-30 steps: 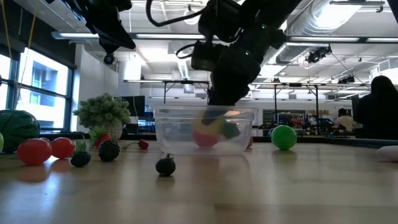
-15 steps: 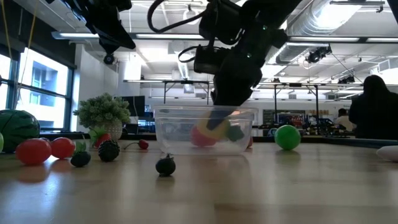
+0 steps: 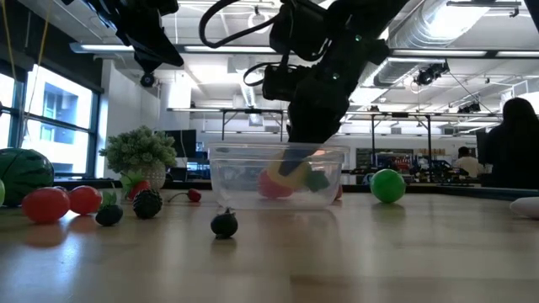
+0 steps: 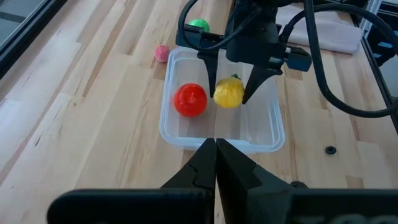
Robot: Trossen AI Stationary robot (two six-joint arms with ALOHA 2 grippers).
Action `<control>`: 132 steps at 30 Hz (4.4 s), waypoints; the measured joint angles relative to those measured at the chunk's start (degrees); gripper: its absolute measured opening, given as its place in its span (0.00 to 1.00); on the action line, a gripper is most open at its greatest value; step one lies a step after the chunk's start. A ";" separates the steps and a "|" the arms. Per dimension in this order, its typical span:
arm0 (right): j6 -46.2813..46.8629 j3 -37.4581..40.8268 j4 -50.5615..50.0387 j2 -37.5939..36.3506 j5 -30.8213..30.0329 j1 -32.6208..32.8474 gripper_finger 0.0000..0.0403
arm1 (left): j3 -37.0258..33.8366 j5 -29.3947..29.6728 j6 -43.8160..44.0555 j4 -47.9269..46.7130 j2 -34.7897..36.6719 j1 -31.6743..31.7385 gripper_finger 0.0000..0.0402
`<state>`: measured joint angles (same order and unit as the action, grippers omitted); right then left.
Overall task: Pick and placing Produce into tupperware
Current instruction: Put the yellow pineapple into the transparent bin, then put the green pear into the transparent bin
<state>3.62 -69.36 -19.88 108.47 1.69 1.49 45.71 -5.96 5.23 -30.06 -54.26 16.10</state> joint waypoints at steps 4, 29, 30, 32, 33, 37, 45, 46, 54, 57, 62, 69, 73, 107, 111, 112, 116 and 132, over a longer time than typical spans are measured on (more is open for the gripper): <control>-0.02 0.00 0.00 0.00 0.00 0.00 0.58 | 0.00 0.00 -0.01 0.00 0.00 0.01 0.00; 3.42 0.00 0.00 -0.02 -2.62 -0.01 0.59 | 0.00 0.00 0.00 0.00 0.00 0.00 0.00; 3.72 0.00 0.01 -0.02 -2.61 0.00 0.59 | 0.00 -0.01 0.00 0.00 0.00 0.01 0.00; 4.09 0.00 0.00 -0.02 -2.62 -0.01 0.59 | 0.00 0.00 -0.02 0.00 0.00 0.02 0.00; 4.12 0.00 0.00 -0.02 -2.62 0.00 0.59 | 0.00 -0.01 -0.02 0.00 0.00 0.02 0.00; 4.32 0.00 0.02 -0.02 -3.93 0.00 0.59 | 0.00 0.00 -0.02 0.00 0.00 0.02 0.00; 4.01 0.00 -0.14 -0.04 -7.54 0.00 0.59 | 0.00 0.00 -0.02 0.00 0.00 0.00 0.00; 3.98 0.00 -0.19 -0.04 -7.54 -0.02 0.59 | 0.00 0.00 0.00 0.00 0.00 0.02 0.00; 4.11 0.00 -0.42 -0.04 -7.49 0.03 0.59 | 0.00 0.00 -0.01 0.00 0.00 0.00 0.00; 4.31 0.00 -0.44 -0.04 -7.45 0.03 0.59 | 0.00 0.00 0.00 0.00 0.00 0.00 0.00; 3.62 0.00 -0.42 -0.04 -7.49 0.03 0.59 | 0.00 -0.02 -0.02 0.00 0.00 0.00 0.00; 2.51 -0.02 0.14 -0.07 -7.30 0.03 0.59 | 0.00 0.00 0.00 0.00 0.00 0.02 0.00; 4.44 -0.02 0.09 -0.09 -7.30 0.03 0.59 | 0.00 0.00 0.00 0.00 0.00 0.00 0.00; 6.59 -0.02 -0.58 -6.30 -5.99 0.04 0.72 | 0.00 -0.02 -0.02 0.01 0.00 0.00 0.00; 7.89 -0.02 -4.49 -10.95 -6.21 0.03 0.72 | 0.00 0.00 0.00 0.00 0.00 0.00 0.00; 8.71 -0.02 -6.22 -12.25 -6.80 0.03 0.72 | 0.00 -0.02 -0.02 0.00 0.00 0.02 0.00; 13.66 -0.04 -15.53 -17.45 -11.55 0.00 0.72 | 0.00 -0.02 0.00 -0.01 -0.01 0.01 0.00; 52.01 -0.02 -39.32 -22.62 -17.97 -3.56 0.72 | 0.00 -0.01 -0.01 0.00 -0.02 0.01 0.00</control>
<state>55.62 -69.38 -59.20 85.84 -16.27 -2.07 45.71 -5.97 5.22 -30.06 -54.28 16.11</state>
